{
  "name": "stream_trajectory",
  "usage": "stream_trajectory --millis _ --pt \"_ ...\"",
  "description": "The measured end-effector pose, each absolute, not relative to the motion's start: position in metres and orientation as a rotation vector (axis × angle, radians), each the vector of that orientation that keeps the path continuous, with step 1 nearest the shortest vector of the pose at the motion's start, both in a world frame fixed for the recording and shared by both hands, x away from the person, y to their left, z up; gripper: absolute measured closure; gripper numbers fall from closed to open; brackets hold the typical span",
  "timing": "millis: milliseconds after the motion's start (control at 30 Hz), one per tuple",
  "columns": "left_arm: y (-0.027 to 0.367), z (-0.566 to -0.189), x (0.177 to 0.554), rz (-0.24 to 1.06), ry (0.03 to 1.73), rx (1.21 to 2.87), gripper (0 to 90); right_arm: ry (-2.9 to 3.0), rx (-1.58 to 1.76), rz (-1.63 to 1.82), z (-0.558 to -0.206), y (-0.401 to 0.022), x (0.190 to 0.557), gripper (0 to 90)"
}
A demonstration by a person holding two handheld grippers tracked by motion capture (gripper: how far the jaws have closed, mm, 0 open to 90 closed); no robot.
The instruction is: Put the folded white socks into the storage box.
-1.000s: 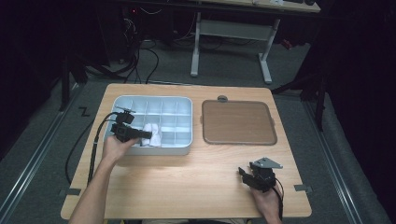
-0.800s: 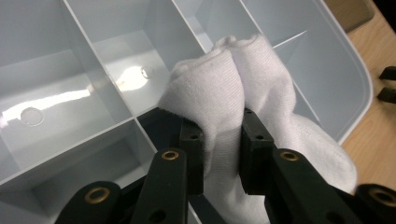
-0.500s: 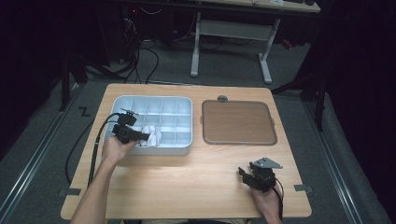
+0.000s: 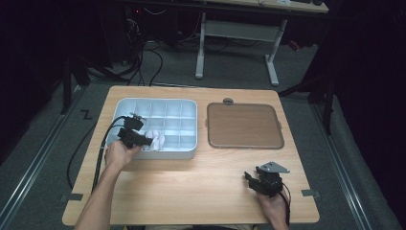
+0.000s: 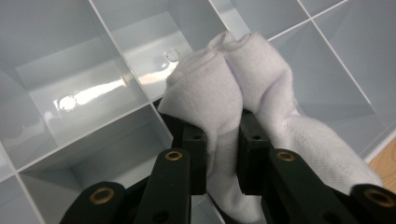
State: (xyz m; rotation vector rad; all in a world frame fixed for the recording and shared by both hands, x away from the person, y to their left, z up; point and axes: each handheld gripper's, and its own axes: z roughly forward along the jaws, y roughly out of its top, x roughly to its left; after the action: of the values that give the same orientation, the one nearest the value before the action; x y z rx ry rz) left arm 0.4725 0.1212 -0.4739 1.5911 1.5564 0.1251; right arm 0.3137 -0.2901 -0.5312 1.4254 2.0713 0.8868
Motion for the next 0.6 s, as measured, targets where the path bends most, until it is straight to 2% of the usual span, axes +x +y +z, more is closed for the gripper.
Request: stream_trajectory --millis 600 --pt "0.110 -0.480 0.471 0.218 1.571 1.670 78.4 2.070 1.427 0.887 -0.531 -0.290 0.314 46.3"
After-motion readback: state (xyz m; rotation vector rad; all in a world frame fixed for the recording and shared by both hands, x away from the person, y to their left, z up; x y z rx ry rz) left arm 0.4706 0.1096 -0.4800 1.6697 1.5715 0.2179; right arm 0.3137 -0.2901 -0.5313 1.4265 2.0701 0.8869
